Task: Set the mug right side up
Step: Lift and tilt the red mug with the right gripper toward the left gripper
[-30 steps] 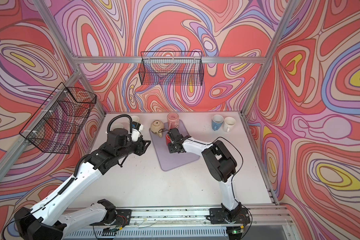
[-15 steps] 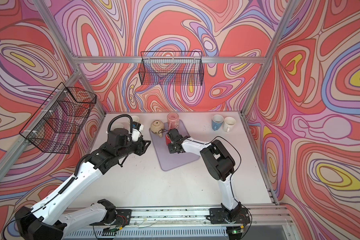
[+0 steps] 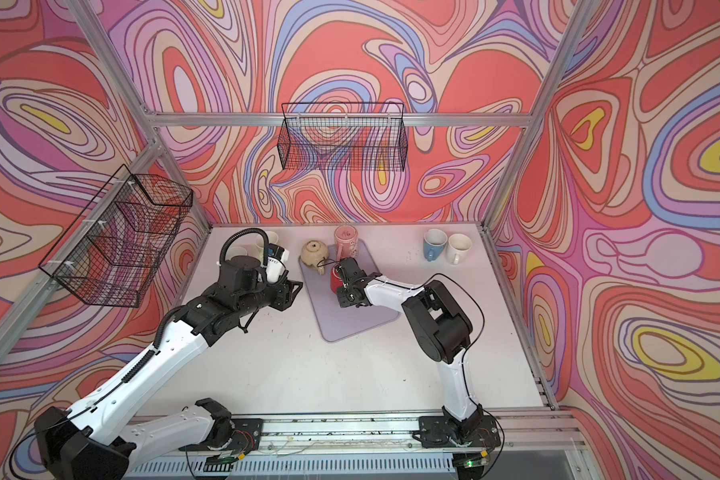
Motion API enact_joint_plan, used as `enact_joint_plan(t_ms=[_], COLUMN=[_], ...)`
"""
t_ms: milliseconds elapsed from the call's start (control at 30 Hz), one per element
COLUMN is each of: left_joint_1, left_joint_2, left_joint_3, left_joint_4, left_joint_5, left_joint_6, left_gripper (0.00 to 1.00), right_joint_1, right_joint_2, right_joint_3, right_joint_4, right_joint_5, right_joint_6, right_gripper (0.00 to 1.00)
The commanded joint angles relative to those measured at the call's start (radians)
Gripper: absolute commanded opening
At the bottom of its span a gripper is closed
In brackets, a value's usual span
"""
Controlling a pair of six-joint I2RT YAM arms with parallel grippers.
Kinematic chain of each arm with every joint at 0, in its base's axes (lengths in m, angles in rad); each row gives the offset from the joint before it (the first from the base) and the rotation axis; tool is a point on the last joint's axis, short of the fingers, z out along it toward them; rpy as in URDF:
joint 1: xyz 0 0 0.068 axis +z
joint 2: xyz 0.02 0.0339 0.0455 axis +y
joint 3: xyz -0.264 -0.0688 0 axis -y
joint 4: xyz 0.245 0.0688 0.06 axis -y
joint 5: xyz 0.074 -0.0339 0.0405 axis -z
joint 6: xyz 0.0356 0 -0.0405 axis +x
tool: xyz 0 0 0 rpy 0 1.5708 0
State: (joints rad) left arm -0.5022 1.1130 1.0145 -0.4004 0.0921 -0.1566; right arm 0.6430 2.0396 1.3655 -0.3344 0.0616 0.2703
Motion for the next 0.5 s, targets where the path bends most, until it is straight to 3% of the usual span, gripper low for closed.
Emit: enact_joint_plan(t_ms=[0, 467], left_joint_1=[0.007, 0.008], left_joint_2=[-0.005, 0.015], left_joint_3=[0.005, 0.013], left_joint_4=[0.004, -0.001], left_joint_5=[-0.009, 0.009], left_joint_6=[0.012, 0.009], left_gripper=[0.54, 0.54], right_joint_1=[0.004, 0.004], right_joint_2=[-0.079, -0.187], right_joint_3=[-0.022, -0.107], right_joint_4=[0.019, 0.059], right_joint_5=[-0.014, -0.056], right_joint_6=[-0.002, 0.023], right_gripper=[0.09, 0.07])
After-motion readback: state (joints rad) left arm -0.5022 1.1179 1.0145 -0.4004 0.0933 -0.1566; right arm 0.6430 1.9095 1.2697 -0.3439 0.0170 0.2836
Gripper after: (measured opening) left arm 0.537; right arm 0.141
